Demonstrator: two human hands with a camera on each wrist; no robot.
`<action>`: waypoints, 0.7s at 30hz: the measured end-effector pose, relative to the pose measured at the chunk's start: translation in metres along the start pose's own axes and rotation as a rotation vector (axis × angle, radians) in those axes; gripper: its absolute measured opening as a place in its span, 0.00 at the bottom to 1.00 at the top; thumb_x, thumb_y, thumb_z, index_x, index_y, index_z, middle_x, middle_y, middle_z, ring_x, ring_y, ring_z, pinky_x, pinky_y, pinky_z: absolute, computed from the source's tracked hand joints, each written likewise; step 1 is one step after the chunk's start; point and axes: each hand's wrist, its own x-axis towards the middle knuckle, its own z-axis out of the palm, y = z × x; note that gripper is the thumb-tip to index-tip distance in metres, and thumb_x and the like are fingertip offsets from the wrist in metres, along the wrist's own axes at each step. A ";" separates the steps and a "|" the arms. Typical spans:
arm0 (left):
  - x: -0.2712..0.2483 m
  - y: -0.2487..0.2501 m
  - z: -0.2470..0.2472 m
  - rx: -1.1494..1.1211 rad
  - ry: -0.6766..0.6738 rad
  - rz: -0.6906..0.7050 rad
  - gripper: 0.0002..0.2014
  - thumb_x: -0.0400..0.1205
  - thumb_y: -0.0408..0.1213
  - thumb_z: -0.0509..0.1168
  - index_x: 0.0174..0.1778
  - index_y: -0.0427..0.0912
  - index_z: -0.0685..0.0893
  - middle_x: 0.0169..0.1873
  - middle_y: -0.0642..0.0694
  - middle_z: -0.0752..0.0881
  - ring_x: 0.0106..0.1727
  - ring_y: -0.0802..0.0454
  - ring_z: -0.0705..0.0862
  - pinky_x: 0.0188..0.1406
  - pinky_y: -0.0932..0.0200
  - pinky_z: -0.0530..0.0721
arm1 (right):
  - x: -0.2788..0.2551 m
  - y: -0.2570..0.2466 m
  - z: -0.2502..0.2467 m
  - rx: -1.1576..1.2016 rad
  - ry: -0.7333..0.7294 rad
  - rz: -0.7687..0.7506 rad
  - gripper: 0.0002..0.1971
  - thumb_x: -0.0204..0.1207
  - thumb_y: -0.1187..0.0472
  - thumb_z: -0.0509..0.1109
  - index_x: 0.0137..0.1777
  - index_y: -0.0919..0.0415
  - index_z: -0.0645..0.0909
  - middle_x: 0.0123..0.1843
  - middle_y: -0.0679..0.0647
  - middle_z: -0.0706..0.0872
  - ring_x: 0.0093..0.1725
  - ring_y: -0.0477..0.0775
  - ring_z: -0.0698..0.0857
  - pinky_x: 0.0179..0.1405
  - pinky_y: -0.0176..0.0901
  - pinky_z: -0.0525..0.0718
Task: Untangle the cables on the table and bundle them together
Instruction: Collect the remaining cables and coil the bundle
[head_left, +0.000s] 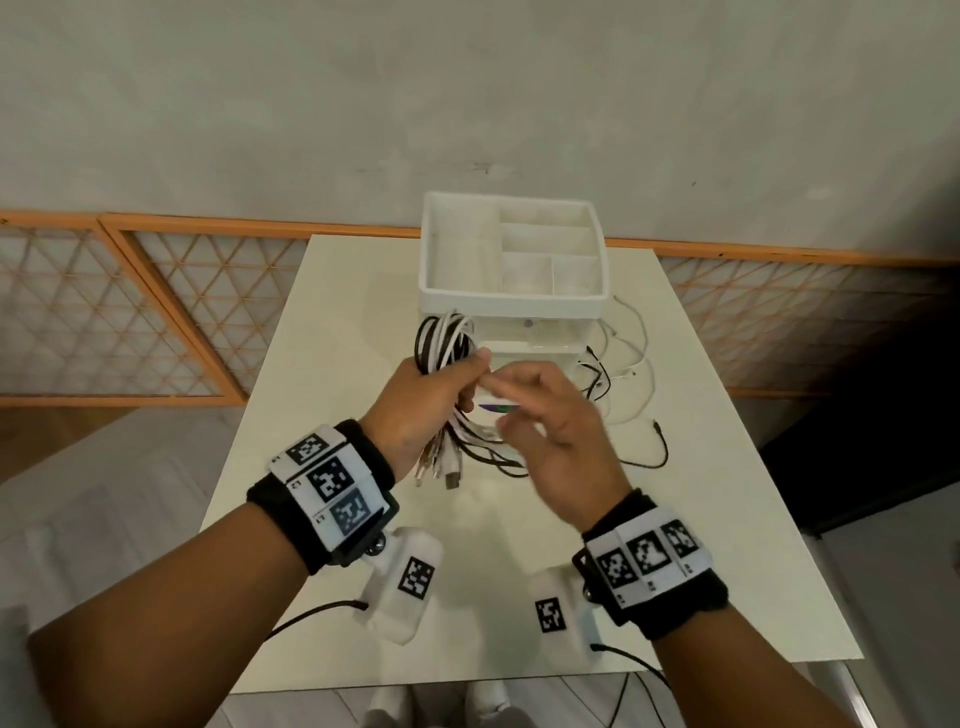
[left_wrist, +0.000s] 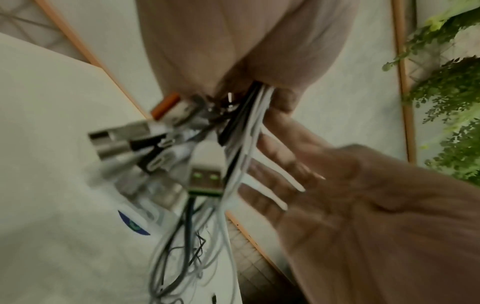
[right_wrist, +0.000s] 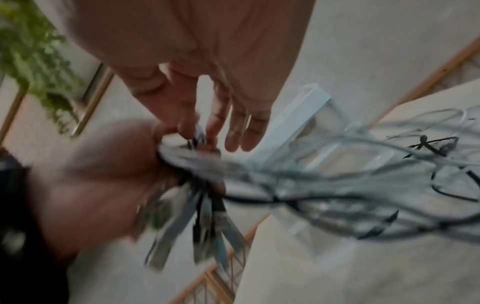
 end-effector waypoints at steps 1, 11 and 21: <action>0.000 0.001 -0.003 0.020 -0.007 0.003 0.22 0.74 0.48 0.72 0.42 0.26 0.84 0.30 0.40 0.80 0.37 0.45 0.78 0.45 0.49 0.75 | 0.005 -0.003 -0.008 -0.018 0.066 -0.031 0.22 0.73 0.70 0.65 0.66 0.57 0.85 0.62 0.50 0.80 0.57 0.48 0.84 0.52 0.40 0.84; -0.007 0.007 -0.004 0.311 -0.237 0.075 0.06 0.76 0.25 0.70 0.44 0.40 0.86 0.32 0.44 0.87 0.36 0.52 0.87 0.38 0.62 0.85 | 0.048 -0.038 -0.020 -0.493 -0.154 -0.321 0.13 0.70 0.66 0.69 0.51 0.54 0.90 0.49 0.49 0.87 0.44 0.50 0.84 0.43 0.56 0.85; -0.009 0.005 -0.003 0.302 -0.202 0.140 0.08 0.81 0.34 0.71 0.36 0.46 0.85 0.27 0.51 0.86 0.30 0.56 0.87 0.33 0.67 0.84 | 0.049 -0.035 -0.018 -0.566 -0.043 -0.253 0.14 0.69 0.66 0.65 0.51 0.56 0.89 0.39 0.52 0.88 0.39 0.51 0.83 0.42 0.52 0.83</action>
